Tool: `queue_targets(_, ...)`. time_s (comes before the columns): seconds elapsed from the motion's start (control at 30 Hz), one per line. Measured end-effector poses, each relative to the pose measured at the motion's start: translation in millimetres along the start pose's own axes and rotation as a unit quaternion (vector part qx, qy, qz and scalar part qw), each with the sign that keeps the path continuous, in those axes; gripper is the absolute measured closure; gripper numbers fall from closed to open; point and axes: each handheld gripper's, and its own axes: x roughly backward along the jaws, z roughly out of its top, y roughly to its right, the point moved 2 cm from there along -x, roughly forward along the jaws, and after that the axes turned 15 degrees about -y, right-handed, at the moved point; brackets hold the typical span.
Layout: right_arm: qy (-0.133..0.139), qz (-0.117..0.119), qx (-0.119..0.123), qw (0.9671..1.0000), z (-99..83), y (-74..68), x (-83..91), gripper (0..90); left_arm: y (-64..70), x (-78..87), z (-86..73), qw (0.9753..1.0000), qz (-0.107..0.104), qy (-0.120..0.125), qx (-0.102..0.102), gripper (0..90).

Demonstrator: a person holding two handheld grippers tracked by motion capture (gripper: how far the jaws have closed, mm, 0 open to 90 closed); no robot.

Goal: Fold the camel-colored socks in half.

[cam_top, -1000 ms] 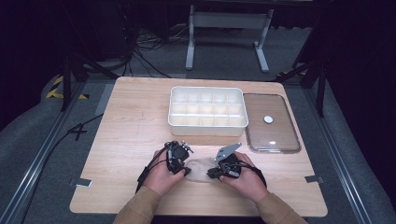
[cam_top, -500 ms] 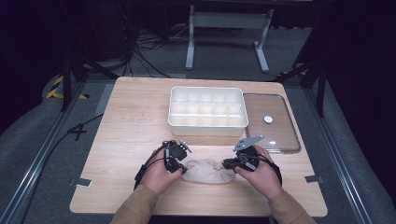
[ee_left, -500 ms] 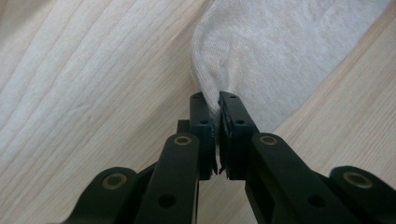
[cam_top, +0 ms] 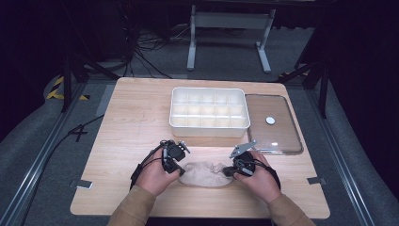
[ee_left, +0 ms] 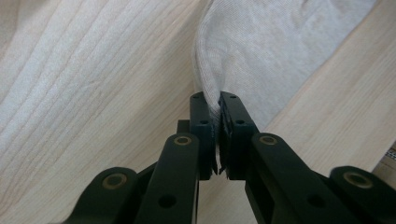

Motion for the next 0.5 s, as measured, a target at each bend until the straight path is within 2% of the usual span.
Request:
queue_targets(0.3,0.010,-0.008,0.025,0.9996,5.0,-7.5,-4.2,87.5,9.9,19.2,-1.4,0.9991,-0.011,0.037,-0.019,85.2)
queue_targets(0.5,0.018,0.008,0.045,0.9988,14.9,-15.3,-10.6,88.1,15.4,23.2,-0.5,0.9982,-0.023,0.046,-0.031,85.2)
